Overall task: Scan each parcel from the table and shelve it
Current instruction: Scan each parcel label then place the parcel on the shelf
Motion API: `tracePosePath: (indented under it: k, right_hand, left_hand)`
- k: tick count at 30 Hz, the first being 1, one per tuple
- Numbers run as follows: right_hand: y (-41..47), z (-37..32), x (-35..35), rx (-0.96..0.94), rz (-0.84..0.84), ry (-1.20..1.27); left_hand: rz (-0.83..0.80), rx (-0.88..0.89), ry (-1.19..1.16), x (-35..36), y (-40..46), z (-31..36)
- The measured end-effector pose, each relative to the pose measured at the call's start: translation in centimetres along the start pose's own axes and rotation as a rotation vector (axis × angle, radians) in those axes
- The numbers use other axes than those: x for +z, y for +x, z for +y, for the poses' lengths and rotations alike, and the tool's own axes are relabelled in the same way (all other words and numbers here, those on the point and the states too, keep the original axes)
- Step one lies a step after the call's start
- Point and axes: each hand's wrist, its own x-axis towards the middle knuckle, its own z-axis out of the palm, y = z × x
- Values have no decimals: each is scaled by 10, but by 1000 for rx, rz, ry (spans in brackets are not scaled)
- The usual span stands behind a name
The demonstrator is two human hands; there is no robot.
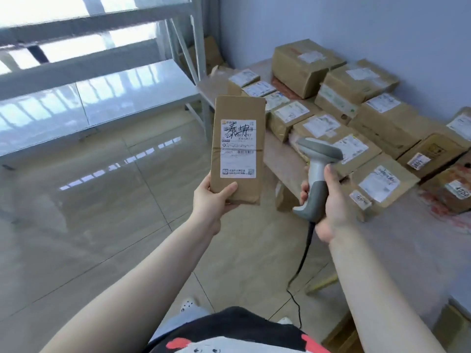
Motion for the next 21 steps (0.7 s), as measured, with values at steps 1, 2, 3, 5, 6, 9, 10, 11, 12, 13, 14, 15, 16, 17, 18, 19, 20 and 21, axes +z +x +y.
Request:
tracePosePath:
  k: [1,2,3,5,6,9,10,11,12,13,14,15,16,17,18,19,20,21]
  right_hand:
    - [5,10,23,16,-9,-28]
    - [10,20,46,31,-19,-51]
    - [14,30,68,41,-33,-69]
    - [27,46,109,57,-79,-120]
    - [33,54,128,65,-105,-152]
    - [47,70,183,52,-163,-219]
    - [51,75,201,38,-181,-237]
    - [54,80,218,30,-200,-247]
    - [58,83,236,29,-219,-252]
    - [61,87,253,29,-235,-260]
    - [66,90,270,31,-254,-271]
    - [72,93,288,34,-277,-284]
    - [77,97,306,40,-304,-298]
    - [83,100,324,49,-330,-311]
    - [90,104,342,60,-357,-323]
    - [97,108,361,69,-384,-341]
    - [103,111,379,73,-409,-362]
    - [109,114,398,71,-434,-382]
  left_hand:
    - [26,2,-3,-20,8,9]
    - [52,1,-8,-41,15,18]
    - [78,1,-20,-61,22,28]
    - [128,10,-47,-99,37,47]
    - [153,17,-60,-117,44,57]
    - [224,36,-116,-163,63,82]
    - [248,42,-134,-176,70,90]
    - [269,50,-153,-188,76,98]
    - [290,58,-174,-200,83,106]
    - [309,69,-197,-211,90,113]
    - [325,83,-218,-221,97,121]
    - [342,97,-232,-231,104,128]
    - [364,107,-240,-241,111,135]
    - [386,116,-244,-251,119,143]
    - [409,123,-248,-261,127,150]
    - [430,132,-252,-271,136,157]
    - [450,143,-255,-281,146,165]
    - [471,155,-261,-291,156,174]
